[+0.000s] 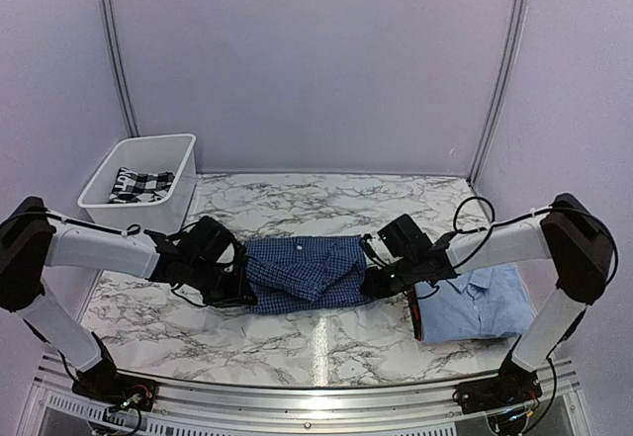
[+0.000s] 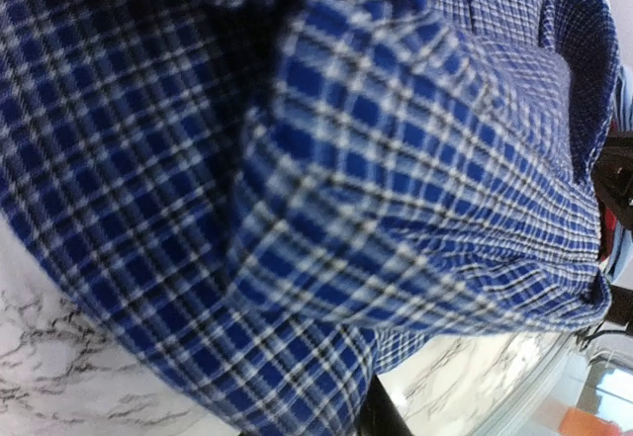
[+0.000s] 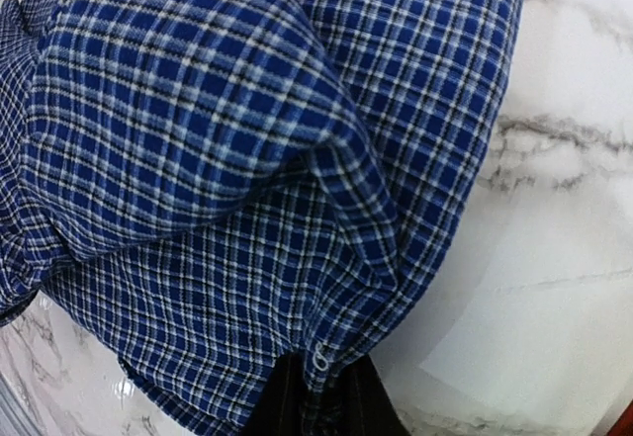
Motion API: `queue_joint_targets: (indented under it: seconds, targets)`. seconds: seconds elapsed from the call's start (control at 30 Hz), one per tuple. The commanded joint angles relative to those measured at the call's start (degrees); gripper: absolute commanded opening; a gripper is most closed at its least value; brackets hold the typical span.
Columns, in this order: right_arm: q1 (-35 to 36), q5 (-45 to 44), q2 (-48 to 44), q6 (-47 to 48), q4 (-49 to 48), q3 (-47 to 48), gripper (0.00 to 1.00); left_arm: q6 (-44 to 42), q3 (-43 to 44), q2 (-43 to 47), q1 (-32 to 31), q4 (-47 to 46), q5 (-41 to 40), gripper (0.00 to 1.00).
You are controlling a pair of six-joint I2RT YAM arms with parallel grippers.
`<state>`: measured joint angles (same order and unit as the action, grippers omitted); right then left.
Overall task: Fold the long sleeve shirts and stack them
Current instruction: Move the square-folded shirt to the center of the board, then adjust the square-folded shirt at the center of the board.
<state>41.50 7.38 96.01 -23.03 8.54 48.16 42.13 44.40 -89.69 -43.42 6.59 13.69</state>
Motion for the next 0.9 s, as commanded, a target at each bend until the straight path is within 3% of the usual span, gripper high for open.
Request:
queue_joint_targets:
  seconds: [0.0,0.1,0.3,0.47,0.87]
  targets:
    - [2.9,-2.5,-4.9,-4.7,1.8,-3.4,0.17,2.4,-3.2,5.4,-0.4,4.3,-0.9,0.30]
    - [4.4,-6.1,-7.6,-4.5,4.7,-2.8,0.28,2.0,-2.8,8.7,-0.3,6.8,-2.5,0.44]
    - [5.5,-14.3,-11.4,-1.4,9.9,1.0,0.47,-0.6,2.1,13.0,-0.3,14.2,-6.0,0.50]
    - [8.0,-14.6,-10.8,2.7,9.7,5.1,0.50,-1.6,5.5,11.2,0.6,15.3,-6.5,0.53]
    - [21.6,-16.1,-3.0,9.8,7.6,14.1,0.56,-4.0,13.1,-0.5,3.3,13.8,-5.5,0.57]
